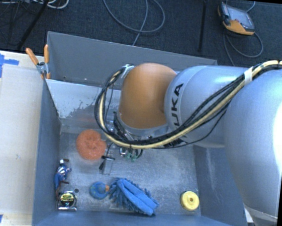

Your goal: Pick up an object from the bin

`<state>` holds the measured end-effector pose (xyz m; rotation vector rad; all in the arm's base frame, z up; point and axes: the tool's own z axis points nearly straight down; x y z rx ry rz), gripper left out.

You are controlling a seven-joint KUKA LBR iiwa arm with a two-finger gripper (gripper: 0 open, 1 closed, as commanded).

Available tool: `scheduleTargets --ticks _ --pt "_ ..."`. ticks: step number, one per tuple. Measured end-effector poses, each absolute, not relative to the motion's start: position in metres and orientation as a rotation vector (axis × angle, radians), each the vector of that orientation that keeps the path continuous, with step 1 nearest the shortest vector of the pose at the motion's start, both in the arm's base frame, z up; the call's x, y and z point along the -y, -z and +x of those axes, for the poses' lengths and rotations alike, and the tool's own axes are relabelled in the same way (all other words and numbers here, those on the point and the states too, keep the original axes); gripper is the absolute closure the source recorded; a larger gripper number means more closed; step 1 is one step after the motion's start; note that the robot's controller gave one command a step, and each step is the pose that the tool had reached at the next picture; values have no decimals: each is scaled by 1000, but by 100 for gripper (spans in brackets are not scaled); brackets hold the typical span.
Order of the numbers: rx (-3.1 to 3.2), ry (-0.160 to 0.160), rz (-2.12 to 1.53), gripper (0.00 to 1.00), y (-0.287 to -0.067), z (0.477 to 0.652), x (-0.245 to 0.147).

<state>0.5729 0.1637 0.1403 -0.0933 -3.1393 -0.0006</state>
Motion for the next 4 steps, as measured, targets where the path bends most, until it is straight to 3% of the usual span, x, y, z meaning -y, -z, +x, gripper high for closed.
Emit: scheduleTargets --ticks 1,2,4 --pt "3143 0 8 0 -100 549 -149" --pt "3122 -3 357 100 -71 492 -117" --pt "3119 -3 354 100 -75 491 -117"
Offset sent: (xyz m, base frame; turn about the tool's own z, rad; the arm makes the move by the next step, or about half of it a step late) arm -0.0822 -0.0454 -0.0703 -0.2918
